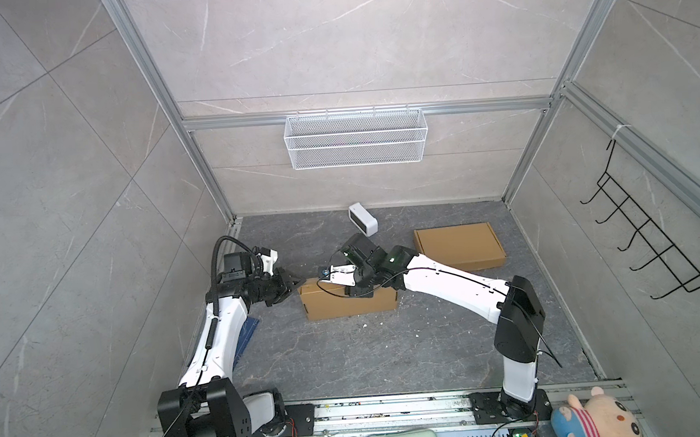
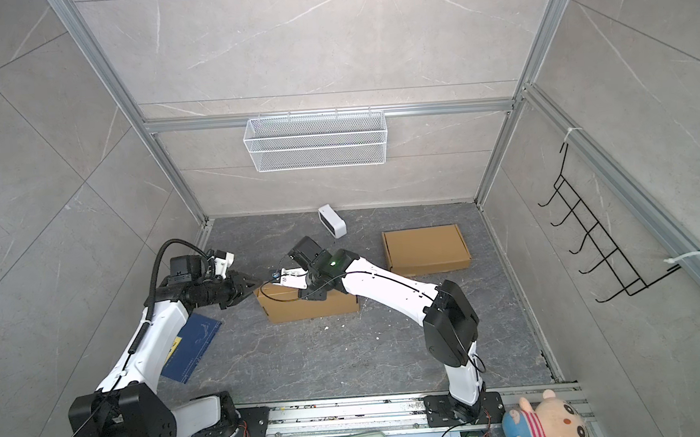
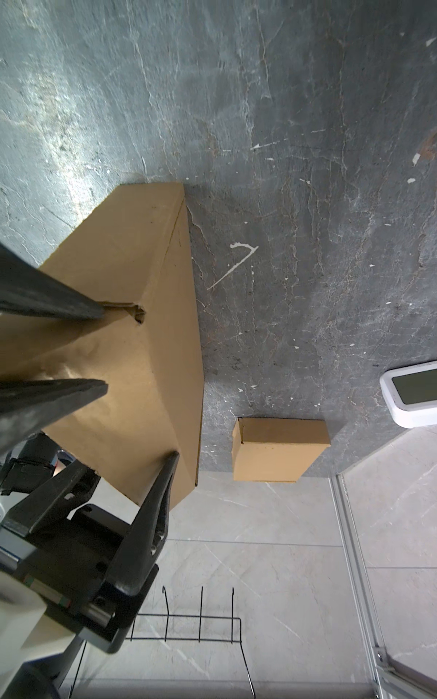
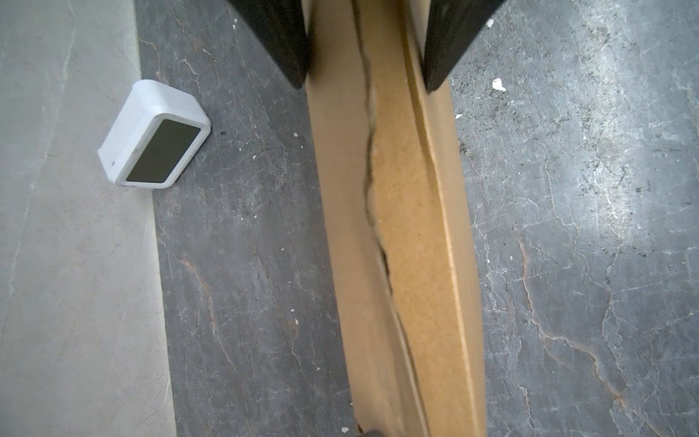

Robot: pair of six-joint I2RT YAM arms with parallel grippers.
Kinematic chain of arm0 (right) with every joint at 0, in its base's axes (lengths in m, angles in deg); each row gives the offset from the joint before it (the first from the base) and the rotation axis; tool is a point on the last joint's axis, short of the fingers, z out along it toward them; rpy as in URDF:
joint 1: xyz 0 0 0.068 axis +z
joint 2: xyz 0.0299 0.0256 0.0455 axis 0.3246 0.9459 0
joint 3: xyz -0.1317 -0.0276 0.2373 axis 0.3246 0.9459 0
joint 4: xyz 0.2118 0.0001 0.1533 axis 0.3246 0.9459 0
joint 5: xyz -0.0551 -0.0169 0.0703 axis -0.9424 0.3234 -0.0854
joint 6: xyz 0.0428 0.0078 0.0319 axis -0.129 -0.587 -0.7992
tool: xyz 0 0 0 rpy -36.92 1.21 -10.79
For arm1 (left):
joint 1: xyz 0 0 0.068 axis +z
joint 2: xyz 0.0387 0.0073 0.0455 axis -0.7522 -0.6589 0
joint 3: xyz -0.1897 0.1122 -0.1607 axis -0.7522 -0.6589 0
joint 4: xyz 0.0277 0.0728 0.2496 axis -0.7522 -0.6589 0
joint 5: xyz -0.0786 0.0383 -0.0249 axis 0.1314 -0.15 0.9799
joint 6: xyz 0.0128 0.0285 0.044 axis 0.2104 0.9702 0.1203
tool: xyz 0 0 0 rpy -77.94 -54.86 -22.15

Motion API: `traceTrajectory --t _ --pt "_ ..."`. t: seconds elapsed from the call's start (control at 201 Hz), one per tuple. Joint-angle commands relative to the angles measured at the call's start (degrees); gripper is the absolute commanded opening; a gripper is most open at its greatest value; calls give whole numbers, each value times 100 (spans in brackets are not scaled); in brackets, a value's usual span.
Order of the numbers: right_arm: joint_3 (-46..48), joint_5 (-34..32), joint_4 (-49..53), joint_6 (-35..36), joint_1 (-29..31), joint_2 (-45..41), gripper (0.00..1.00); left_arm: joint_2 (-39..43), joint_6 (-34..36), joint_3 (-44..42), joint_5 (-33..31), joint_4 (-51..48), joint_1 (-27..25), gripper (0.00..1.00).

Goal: Fold the paper box

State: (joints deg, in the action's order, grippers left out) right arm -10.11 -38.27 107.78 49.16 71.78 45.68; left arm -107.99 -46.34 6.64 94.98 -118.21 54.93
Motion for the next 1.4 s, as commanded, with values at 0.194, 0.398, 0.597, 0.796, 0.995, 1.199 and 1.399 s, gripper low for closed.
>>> traceTrajectory --t 0.194,0.398,0.597,0.796,0.995,1.199,1.399 --pt "137 -79 53 -101 16 -69 49 36 179 -73 -362 -486 11 26" --pt "140 -76 71 -97 16 -44 47 100 -16 506 -328 -772 0 32" --pt "176 -76 36 -119 16 -26 46 96 49 326 -395 -850 -17 29" --pt "167 -88 44 -104 16 -19 45 129 173 -36 -579 -850 -5 21" --pt "141 -72 53 -102 16 15 45 25 235 97 -596 -947 -13 15" --pt "141 -52 36 -125 16 32 45 89 257 232 -597 -1010 -15 15" --pt "142 -50 45 -127 14 50 45 -19 368 -221 -920 -942 -8 18"
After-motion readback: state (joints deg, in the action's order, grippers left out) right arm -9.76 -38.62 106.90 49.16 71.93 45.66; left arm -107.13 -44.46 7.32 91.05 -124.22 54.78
